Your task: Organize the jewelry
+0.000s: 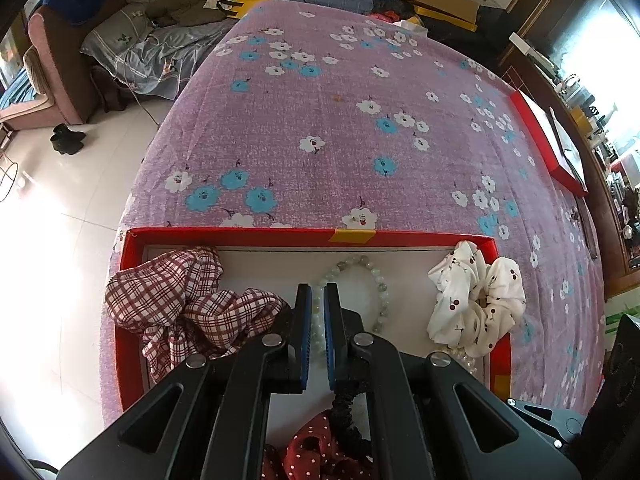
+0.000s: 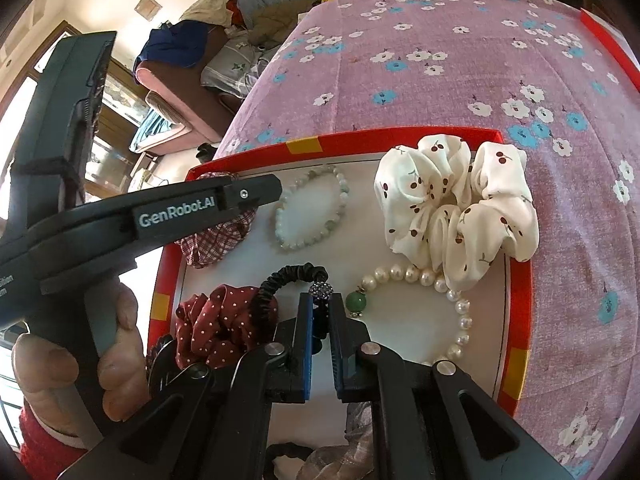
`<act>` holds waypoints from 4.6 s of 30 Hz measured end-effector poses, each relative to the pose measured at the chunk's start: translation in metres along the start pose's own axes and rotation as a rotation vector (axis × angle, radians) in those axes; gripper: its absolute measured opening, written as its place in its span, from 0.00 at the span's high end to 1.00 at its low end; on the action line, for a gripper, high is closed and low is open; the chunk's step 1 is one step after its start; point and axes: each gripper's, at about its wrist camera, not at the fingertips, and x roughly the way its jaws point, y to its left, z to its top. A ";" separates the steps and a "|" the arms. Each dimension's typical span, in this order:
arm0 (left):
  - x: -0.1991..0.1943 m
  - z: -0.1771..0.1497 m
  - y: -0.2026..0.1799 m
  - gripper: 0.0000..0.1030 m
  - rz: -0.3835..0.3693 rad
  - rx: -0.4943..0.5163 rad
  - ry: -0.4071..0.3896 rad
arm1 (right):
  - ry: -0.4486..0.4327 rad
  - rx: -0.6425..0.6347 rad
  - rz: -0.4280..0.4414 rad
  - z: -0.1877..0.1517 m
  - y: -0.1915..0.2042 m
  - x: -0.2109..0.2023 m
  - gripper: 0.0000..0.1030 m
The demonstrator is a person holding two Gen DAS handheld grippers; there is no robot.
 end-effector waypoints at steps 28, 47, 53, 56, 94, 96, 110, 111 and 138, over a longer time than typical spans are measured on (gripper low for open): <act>-0.048 -0.027 -0.001 0.65 0.089 -0.016 -0.086 | -0.078 -0.064 -0.024 -0.026 0.008 -0.054 0.75; -0.045 -0.093 0.021 0.62 0.164 -0.022 -0.015 | -0.076 -0.095 -0.148 -0.057 -0.016 -0.070 0.73; -0.042 -0.107 0.013 0.62 0.212 0.045 -0.010 | -0.105 -0.105 -0.115 -0.060 -0.014 -0.089 0.62; -0.046 -0.107 0.017 0.62 0.219 0.041 -0.016 | -0.112 -0.161 -0.122 -0.074 -0.011 -0.104 0.61; -0.097 -0.127 0.038 0.58 0.281 -0.076 -0.143 | 0.084 -0.316 -0.132 -0.017 0.050 0.009 0.87; -0.099 -0.128 0.040 0.58 0.279 -0.087 -0.150 | 0.097 -0.325 -0.151 -0.014 0.052 0.018 0.87; -0.109 -0.134 0.031 0.44 0.311 -0.089 -0.223 | 0.008 -0.305 -0.080 -0.015 0.063 -0.026 0.86; -0.110 -0.135 0.029 0.43 0.323 -0.089 -0.234 | -0.007 -0.312 -0.082 -0.019 0.064 -0.034 0.85; -0.193 -0.203 -0.078 0.15 0.489 -0.218 -0.475 | -0.148 -0.315 -0.158 -0.129 -0.006 -0.159 0.51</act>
